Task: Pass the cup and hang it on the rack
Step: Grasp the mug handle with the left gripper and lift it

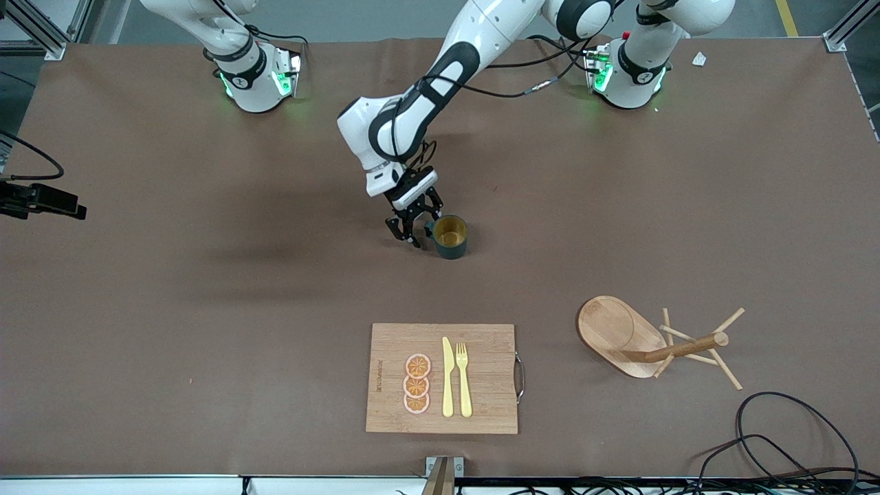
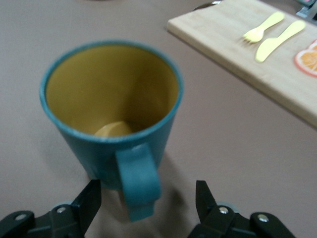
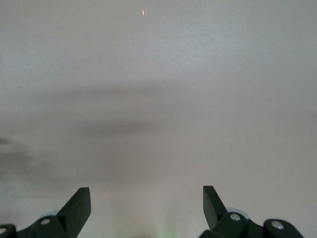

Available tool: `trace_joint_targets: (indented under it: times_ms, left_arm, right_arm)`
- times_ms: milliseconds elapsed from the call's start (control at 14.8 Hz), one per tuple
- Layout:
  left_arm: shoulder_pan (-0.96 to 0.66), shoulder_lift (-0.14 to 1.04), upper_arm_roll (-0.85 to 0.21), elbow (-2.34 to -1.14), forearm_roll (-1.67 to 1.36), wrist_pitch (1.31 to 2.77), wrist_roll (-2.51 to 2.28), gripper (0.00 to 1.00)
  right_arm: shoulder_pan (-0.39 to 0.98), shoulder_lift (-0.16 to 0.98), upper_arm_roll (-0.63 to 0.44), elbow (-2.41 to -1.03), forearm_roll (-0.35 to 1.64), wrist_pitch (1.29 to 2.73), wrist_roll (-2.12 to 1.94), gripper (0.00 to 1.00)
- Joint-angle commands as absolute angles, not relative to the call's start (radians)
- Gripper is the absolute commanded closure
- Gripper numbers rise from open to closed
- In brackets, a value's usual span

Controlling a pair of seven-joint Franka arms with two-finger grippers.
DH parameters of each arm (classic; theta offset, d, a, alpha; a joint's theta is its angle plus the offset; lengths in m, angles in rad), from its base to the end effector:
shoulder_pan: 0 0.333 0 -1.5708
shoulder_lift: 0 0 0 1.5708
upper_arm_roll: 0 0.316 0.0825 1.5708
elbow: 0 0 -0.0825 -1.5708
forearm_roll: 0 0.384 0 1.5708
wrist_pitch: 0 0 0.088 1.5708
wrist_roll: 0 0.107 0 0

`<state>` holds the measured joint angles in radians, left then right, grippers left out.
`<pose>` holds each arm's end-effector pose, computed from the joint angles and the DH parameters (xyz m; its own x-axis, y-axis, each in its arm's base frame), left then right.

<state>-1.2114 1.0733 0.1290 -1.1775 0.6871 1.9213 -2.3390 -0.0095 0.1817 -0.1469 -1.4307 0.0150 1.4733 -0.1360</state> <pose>0.3597 -0.6354 0.1256 0.4388 0.5678 0.6964 0.7149 -0.6902 0.1122 0.5914 -0.0835 0.5782 0.9904 -0.0187 -0.1370 -0.0199 -0.9998 -0.0072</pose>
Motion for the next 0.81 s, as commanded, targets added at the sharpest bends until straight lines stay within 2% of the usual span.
trace_joint_targets:
  times_ms: [0, 135, 338, 406, 541, 677, 744]
  left_arm:
    - [-1.221, 1.088, 0.149, -1.152, 0.703, 1.922, -2.350, 0.15]
    - [-1.220, 1.088, 0.150, -1.152, 0.704, 1.925, -2.344, 0.19]
    - [-1.219, 1.085, 0.159, -1.155, 0.704, 1.924, -2.336, 0.19]
    - [-1.220, 1.085, 0.160, -1.155, 0.704, 1.924, -2.335, 0.23]
    - [-1.220, 1.085, 0.160, -1.157, 0.704, 1.922, -2.327, 0.38]
    - [-1.220, 1.085, 0.158, -1.161, 0.704, 1.922, -2.283, 0.66]
    - [-1.218, 1.085, 0.158, -1.163, 0.704, 1.922, -2.261, 0.75]
  right_arm:
    - [-0.021, 0.172, -0.132, -1.437, 0.025, 1.459, -0.153, 0.00]
    - [-0.026, 0.172, -0.132, -1.436, 0.025, 1.443, -0.158, 0.00]
    - [-0.023, 0.172, -0.132, -1.437, 0.026, 1.445, -0.158, 0.00]
    - [-0.020, 0.169, -0.132, -1.440, 0.026, 1.447, -0.156, 0.00]
    - [-0.012, 0.161, -0.129, -1.443, 0.026, 1.450, -0.140, 0.00]
    - [0.003, 0.143, -0.124, -1.443, 0.028, 1.448, -0.068, 0.00]
    - [0.005, 0.135, -0.109, -1.443, 0.029, 1.442, -0.020, 0.00]
